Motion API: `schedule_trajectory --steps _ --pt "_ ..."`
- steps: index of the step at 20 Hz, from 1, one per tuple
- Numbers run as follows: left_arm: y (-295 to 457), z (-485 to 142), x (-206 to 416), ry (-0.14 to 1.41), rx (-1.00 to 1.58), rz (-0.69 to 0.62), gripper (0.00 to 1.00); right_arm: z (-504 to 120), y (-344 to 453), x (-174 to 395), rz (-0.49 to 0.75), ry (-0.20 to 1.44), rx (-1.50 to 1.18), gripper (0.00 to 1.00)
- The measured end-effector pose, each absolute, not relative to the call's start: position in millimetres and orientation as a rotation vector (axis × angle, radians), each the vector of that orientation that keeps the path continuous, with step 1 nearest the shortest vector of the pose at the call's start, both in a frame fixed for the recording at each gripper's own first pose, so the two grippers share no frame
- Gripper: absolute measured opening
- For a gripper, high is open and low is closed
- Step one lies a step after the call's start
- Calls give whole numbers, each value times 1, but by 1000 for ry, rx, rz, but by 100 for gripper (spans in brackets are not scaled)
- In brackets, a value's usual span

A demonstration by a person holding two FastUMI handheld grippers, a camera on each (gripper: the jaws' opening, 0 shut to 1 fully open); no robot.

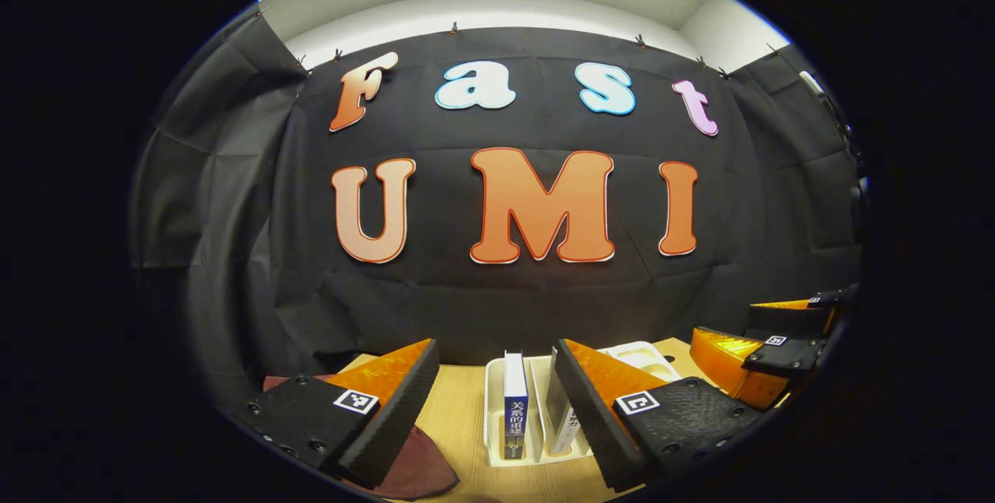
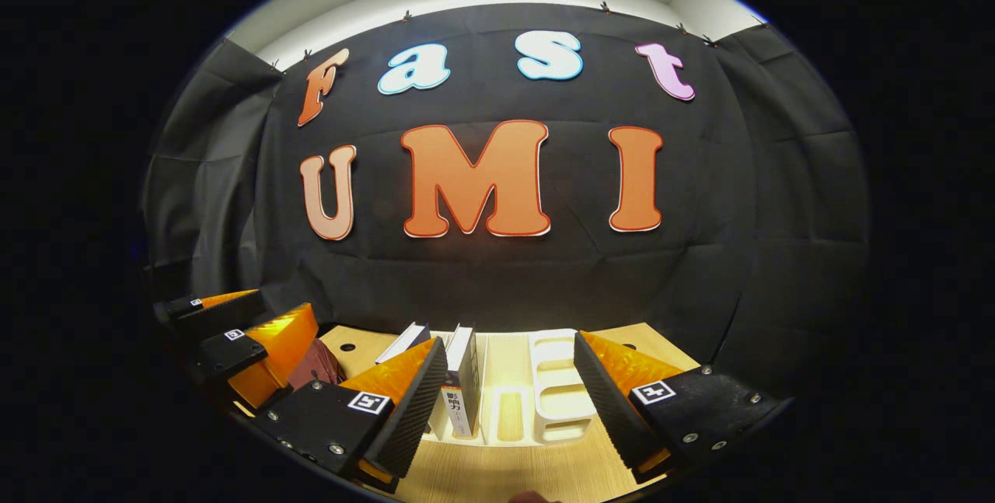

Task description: Open the schoolbag, grab two books from the bookshelf and put them into the schoolbag.

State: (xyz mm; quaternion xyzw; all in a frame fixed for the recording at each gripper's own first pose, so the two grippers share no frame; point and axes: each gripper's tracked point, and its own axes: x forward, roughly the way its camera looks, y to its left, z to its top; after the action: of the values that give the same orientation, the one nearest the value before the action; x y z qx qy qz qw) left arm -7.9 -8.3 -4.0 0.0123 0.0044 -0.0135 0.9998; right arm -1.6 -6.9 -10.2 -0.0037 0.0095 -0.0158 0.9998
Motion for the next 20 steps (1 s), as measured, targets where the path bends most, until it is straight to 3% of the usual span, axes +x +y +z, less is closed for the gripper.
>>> schedule_trajectory --steps 20 --pt "10 -11 -1 27 23 -12 95 -17 10 10 -2 31 -19 97"
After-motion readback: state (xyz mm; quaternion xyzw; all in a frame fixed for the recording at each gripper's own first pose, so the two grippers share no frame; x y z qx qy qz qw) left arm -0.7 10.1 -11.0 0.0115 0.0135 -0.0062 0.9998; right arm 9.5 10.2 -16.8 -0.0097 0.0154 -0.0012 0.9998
